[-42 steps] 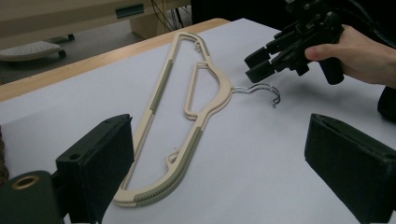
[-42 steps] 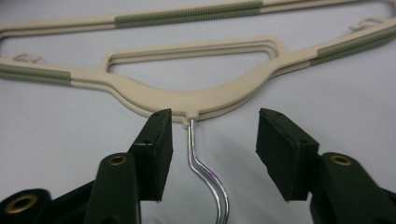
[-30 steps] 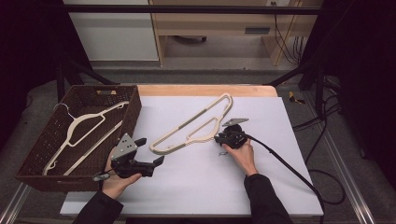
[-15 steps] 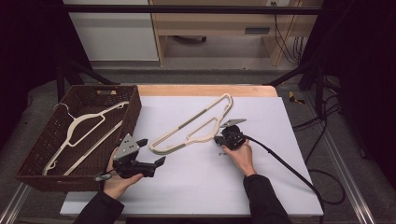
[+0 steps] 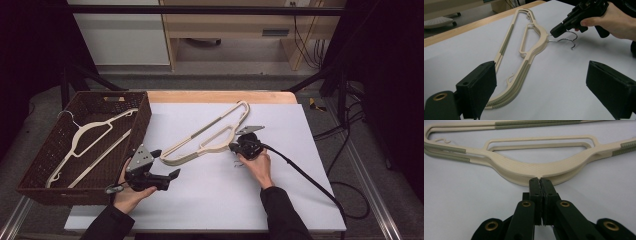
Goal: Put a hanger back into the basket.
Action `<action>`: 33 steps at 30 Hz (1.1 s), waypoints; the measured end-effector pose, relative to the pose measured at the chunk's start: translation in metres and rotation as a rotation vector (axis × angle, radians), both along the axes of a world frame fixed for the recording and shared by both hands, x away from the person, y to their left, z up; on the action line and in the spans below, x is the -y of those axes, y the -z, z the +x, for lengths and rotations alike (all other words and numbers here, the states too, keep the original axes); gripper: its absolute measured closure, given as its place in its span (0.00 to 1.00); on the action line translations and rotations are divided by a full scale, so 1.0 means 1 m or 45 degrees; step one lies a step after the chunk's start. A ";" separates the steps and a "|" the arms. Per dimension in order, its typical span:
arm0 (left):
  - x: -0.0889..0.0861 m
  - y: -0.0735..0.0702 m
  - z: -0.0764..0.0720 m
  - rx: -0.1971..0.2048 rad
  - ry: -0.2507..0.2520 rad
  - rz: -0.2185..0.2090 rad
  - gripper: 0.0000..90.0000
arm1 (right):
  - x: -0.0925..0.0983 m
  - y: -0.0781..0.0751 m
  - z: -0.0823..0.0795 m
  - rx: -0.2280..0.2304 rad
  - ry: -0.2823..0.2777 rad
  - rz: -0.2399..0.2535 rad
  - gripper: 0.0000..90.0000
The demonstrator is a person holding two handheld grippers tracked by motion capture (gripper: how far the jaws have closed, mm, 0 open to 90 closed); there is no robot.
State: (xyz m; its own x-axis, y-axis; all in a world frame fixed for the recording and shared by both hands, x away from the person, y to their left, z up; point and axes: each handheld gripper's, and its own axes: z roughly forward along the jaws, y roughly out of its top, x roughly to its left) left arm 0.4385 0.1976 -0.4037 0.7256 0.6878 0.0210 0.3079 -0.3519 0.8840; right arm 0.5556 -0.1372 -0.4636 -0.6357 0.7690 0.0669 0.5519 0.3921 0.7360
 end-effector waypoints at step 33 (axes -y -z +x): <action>0.115 0.021 0.095 -0.095 0.093 0.247 0.17 | 0.007 -0.034 -0.010 0.069 0.009 0.021 0.99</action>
